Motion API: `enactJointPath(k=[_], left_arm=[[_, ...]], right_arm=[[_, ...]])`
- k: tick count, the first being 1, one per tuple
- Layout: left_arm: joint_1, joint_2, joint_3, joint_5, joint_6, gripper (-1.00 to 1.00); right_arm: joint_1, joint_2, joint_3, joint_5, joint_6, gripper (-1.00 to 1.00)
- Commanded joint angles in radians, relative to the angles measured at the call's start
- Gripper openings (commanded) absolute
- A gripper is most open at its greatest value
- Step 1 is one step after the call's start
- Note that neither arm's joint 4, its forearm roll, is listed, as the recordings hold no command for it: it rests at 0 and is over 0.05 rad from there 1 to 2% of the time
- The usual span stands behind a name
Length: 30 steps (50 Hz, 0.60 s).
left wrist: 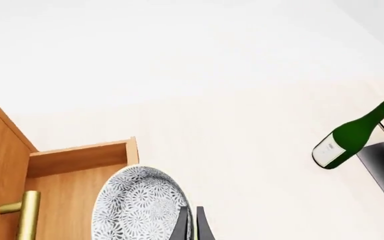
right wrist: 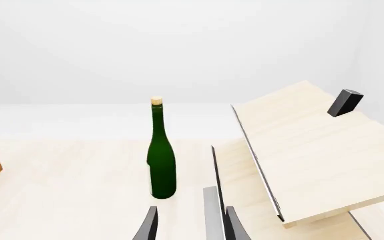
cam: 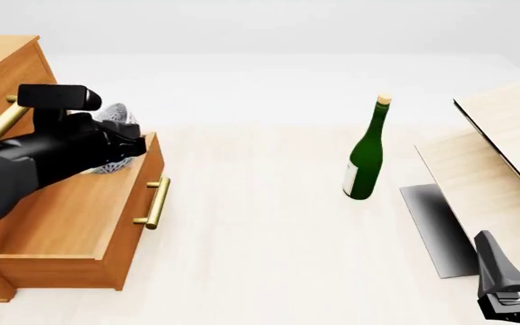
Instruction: Put the bowl in the bottom drawer of the cabinet.
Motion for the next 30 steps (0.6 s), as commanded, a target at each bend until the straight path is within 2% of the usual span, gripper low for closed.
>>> enactJointPath(k=[1, 17, 30], left_arm=[[0.042, -0.034, 0.042, -0.022, -0.031, -1.00], [0.088, -0.038, 0.115, -0.076, -0.070, -1.00], [0.109, -0.013, 0.126, -0.102, -0.082, -1.00]], right_arm=[[0.000, 0.000, 0.000, 0.000, 0.000, 1.00], [0.000, 0.000, 0.000, 0.000, 0.000, 1.00], [0.000, 0.000, 0.000, 0.000, 0.000, 1.00]])
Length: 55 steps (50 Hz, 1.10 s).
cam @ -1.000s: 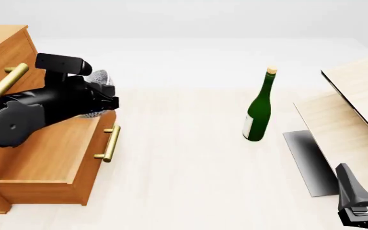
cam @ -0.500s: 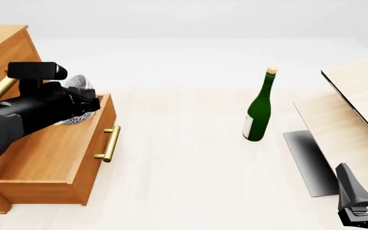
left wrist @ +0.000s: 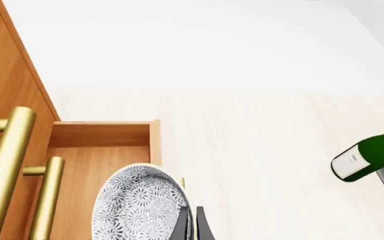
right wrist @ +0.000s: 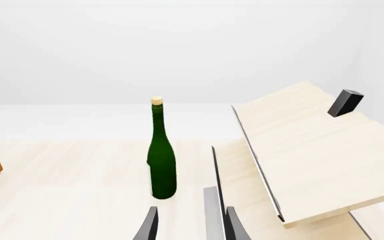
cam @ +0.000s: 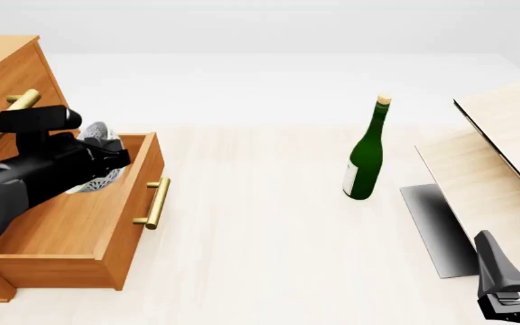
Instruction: Put the bowl in the bottom drawer of the cabinet.
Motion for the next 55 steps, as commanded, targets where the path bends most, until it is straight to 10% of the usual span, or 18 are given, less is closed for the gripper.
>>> enactJointPath(k=[1, 55], left_arm=[[0.025, 0.012, 0.012, -0.025, -0.009, -1.00], [0.083, 0.080, 0.015, -0.043, -0.037, -1.00]], right_arm=[[0.000, 0.000, 0.000, 0.000, 0.000, 1.00], [0.000, 0.000, 0.000, 0.000, 0.000, 1.00]])
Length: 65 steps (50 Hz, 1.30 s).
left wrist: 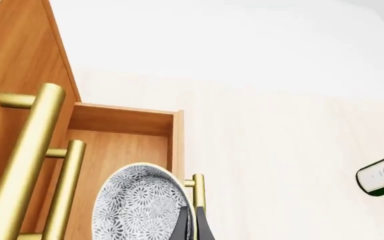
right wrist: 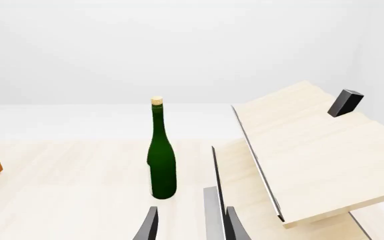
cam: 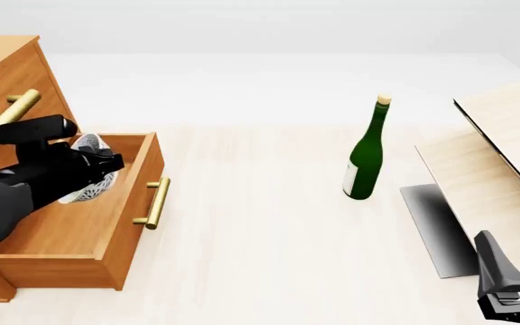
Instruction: Put the bowl in the bottom drawer of the cabinet.
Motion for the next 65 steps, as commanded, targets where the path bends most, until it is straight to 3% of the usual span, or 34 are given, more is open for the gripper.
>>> enactJointPath(k=[1, 8, 10, 15, 64, 65], left_arm=[[0.011, 0.018, -0.014, 0.002, -0.001, -1.00], [0.009, 0.085, 0.055, -0.123, -0.011, -1.00], [0.011, 0.065, -0.006, -0.034, -0.012, -1.00], [0.018, 0.071, -0.007, -0.032, -0.012, -1.00], [0.071, 0.244, -0.003, -0.155, -0.035, -1.00], [0.072, 0.280, 0.024, -0.217, -0.036, -1.00]], right_arm=[[0.000, 0.000, 0.000, 0.000, 0.000, 1.00], [0.000, 0.000, 0.000, 0.000, 0.000, 1.00], [0.000, 0.000, 0.000, 0.000, 0.000, 1.00], [0.000, 0.000, 0.000, 0.000, 0.000, 1.00], [0.000, 0.000, 0.000, 0.000, 0.000, 1.00], [0.000, 0.000, 0.000, 0.000, 0.000, 1.00]])
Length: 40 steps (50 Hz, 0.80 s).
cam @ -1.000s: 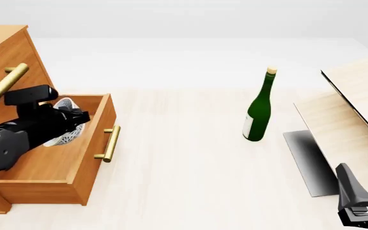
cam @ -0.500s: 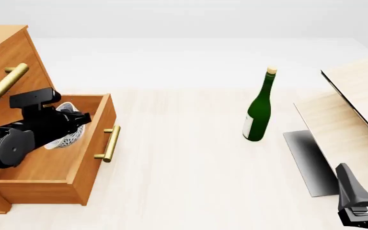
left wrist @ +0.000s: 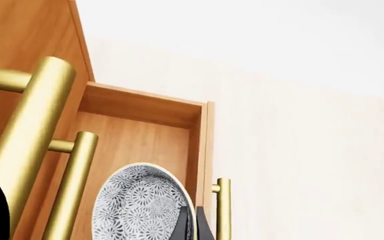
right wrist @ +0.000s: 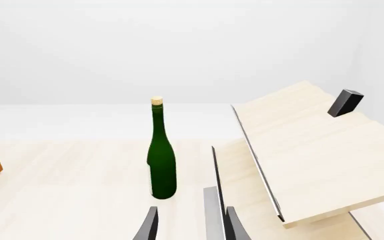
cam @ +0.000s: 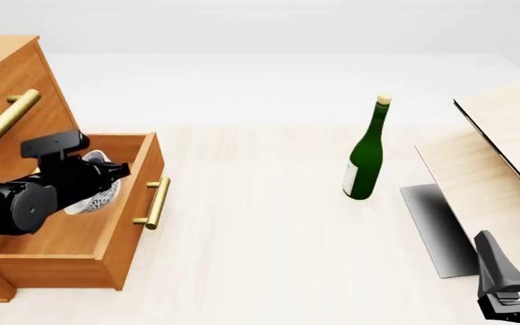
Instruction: Put the bowl in the bottom drawer of the cabinet.
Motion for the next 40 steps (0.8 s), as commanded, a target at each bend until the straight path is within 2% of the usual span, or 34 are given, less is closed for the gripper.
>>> enactJointPath(k=[1, 5, 31, 40], left_arm=[[0.010, 0.056, 0.015, -0.070, -0.004, -1.00], [0.018, 0.032, -0.001, -0.028, -0.001, -1.00], [0.048, 0.073, 0.008, -0.061, 0.015, -1.00], [0.070, 0.063, 0.008, -0.047, 0.046, -1.00]], right_arm=[[0.000, 0.000, 0.000, 0.000, 0.000, 1.00], [0.000, 0.000, 0.000, 0.000, 0.000, 1.00], [0.000, 0.000, 0.000, 0.000, 0.000, 1.00], [0.000, 0.000, 0.000, 0.000, 0.000, 1.00]])
